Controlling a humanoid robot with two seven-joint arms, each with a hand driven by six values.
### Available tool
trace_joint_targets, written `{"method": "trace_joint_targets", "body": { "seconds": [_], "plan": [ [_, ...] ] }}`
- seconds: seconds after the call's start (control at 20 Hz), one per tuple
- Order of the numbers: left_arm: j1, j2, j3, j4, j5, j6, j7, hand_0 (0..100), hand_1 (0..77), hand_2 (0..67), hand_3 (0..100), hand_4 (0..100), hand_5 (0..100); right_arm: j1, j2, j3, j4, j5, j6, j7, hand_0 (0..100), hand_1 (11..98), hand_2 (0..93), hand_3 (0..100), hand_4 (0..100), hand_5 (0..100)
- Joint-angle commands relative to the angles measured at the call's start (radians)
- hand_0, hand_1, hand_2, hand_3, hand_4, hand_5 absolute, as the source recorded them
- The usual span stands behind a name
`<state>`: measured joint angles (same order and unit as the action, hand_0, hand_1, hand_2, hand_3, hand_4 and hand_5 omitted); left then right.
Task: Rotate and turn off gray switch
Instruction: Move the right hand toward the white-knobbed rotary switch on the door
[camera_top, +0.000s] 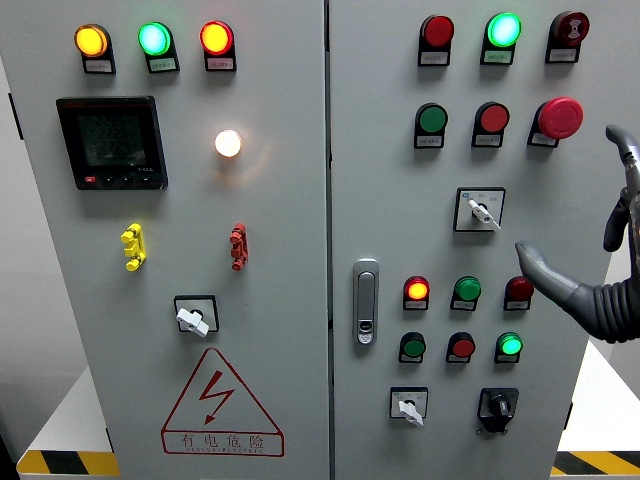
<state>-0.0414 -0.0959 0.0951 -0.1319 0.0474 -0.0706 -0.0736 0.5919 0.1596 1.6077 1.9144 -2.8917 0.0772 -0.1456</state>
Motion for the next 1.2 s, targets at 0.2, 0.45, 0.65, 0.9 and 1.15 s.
{"method": "trace_joint_targets", "body": {
  "seconds": [0.2, 0.45, 0.65, 0.9, 1.15],
  "plan": [
    [0.0, -0.001, 0.0, 0.0, 0.0, 0.0, 0.0, 85, 0.0, 13.4, 19, 8, 11, 0.002, 0.0015, -0.002, -0.009, 0.026, 0.001, -0.005, 0, 38.2, 6.2, 90, 100, 100],
    [0.0, -0.001, 0.0, 0.0, 0.0, 0.0, 0.0, 85, 0.0, 13.4, 19, 8, 11, 0.019, 0.0, -0.008, -0.046, 0.035, -0.001, -0.014, 0, 37.1, 27.5, 90, 100, 100],
    [0.0, -0.001, 0.0, 0.0, 0.0, 0.0, 0.0, 85, 0.0, 13.4, 19, 8, 11, 0.029, -0.0016, -0.012, -0.074, 0.035, -0.001, -0.031, 0, 36.3, 45.6, 89, 100, 100],
    [0.0, -0.001, 0.0, 0.0, 0.0, 0.0, 0.0, 85, 0.0, 13.4, 19, 8, 11, 0.051, -0.0031, -0.017, -0.107, 0.035, -0.002, -0.032, 0, 35.5, 57.9, 89, 100, 100],
    [0.0, -0.001, 0.0, 0.0, 0.0, 0.0, 0.0, 85, 0.0, 13.4, 19, 8, 11, 0.065, -0.0031, -0.031, -0.138, 0.035, -0.005, -0.046, 0, 35.4, 62.8, 88, 100, 100]
  ]
}}
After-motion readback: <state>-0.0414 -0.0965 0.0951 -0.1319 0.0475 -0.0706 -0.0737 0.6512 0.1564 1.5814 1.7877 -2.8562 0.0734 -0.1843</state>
